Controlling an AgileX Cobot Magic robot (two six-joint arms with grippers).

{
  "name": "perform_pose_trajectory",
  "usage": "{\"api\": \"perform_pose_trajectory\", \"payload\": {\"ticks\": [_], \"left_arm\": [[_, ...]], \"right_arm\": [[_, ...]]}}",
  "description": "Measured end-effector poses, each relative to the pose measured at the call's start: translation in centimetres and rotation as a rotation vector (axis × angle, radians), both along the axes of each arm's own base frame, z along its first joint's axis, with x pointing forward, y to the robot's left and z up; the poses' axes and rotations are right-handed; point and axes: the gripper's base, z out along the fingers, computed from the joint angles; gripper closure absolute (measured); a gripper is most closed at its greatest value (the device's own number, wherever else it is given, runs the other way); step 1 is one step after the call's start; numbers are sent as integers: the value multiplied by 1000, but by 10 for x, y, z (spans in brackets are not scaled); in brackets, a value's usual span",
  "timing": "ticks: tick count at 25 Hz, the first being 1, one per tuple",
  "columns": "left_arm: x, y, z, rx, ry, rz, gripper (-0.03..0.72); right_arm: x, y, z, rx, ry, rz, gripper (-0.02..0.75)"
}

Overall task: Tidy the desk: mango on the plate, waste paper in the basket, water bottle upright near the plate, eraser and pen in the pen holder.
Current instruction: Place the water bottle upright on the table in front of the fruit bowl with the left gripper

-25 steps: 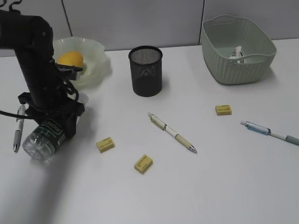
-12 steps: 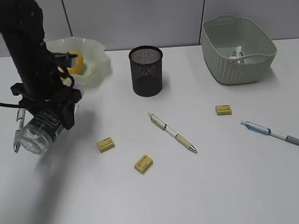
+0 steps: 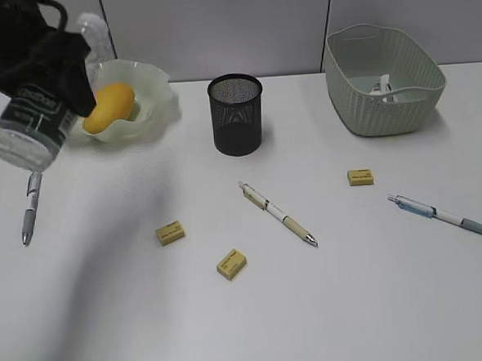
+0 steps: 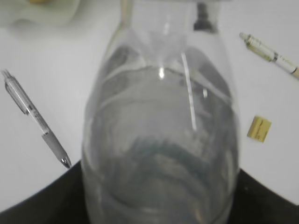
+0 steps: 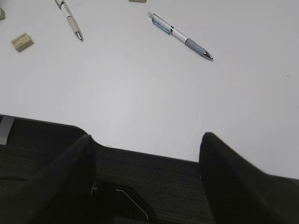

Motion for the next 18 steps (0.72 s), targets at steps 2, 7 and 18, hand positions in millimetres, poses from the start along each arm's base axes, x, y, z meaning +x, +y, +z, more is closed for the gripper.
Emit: {"api": "perform_pose_trajectory", "payload": {"ticks": [2,7,18], "left_arm": [[-14,5,20,-35,-100,16,193],[-49,18,42,-123,-356,60,193],[-84,37,7,-317,-846,209,193]], "right_arm": [[0,0,0,0,0,0,196],[0,0,0,-1,0,1,195],[0,0,0,-8,-3,8,195]]}}
